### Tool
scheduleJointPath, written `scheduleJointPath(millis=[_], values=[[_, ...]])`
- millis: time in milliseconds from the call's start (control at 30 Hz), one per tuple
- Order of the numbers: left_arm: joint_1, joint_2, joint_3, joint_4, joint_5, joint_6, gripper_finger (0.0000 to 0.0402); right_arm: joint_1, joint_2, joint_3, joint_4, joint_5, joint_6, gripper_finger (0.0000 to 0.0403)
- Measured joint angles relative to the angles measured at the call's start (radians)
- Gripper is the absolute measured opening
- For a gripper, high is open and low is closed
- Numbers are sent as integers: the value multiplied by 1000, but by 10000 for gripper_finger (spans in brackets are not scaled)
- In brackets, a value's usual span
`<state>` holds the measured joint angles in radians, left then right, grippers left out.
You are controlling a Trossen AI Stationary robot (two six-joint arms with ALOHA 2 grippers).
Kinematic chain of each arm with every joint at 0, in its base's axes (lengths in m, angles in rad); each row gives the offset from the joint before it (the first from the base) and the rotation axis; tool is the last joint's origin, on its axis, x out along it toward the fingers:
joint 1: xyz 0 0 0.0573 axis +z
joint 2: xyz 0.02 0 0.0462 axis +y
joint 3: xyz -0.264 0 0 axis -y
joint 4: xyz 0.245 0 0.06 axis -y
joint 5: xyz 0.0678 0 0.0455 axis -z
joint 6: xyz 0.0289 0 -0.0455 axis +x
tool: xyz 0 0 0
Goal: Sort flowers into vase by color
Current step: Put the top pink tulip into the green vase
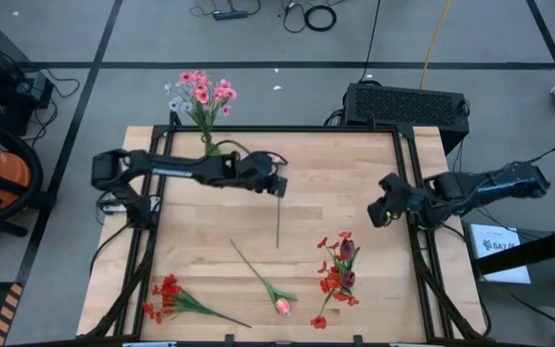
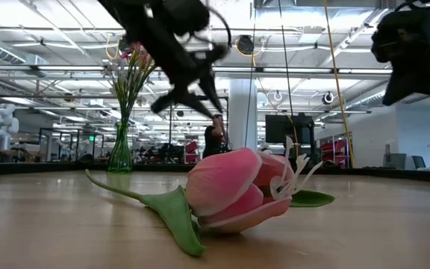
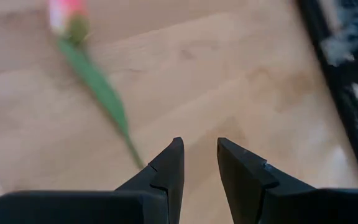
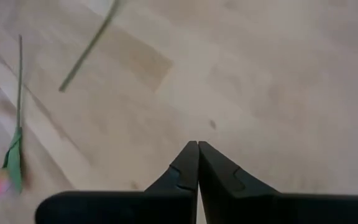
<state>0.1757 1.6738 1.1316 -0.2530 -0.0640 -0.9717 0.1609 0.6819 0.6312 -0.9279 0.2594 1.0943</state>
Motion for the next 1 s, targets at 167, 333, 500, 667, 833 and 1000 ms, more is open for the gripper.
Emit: scheduleJointPath(millis=[167, 333, 500, 667, 833, 1000], values=[[64, 99, 14, 14, 34, -71, 102, -88, 17, 0, 68, -7, -142, 1], [82, 199, 138, -52, 23, -65, 102, -140, 32, 0, 106, -81, -276, 1], [85, 309, 311, -259, -39, -39, 102, -169, 42, 0, 110, -108, -355, 1], [93, 374, 420, -432, -64, -42, 102, -174, 43, 0, 110, -109, -368, 1], [102, 411, 435, -441, -64, -44, 102, -174, 45, 0, 110, -108, -398, 1], [105, 457, 435, -446, -63, -44, 102, -174, 47, 0, 118, -108, -405, 1]])
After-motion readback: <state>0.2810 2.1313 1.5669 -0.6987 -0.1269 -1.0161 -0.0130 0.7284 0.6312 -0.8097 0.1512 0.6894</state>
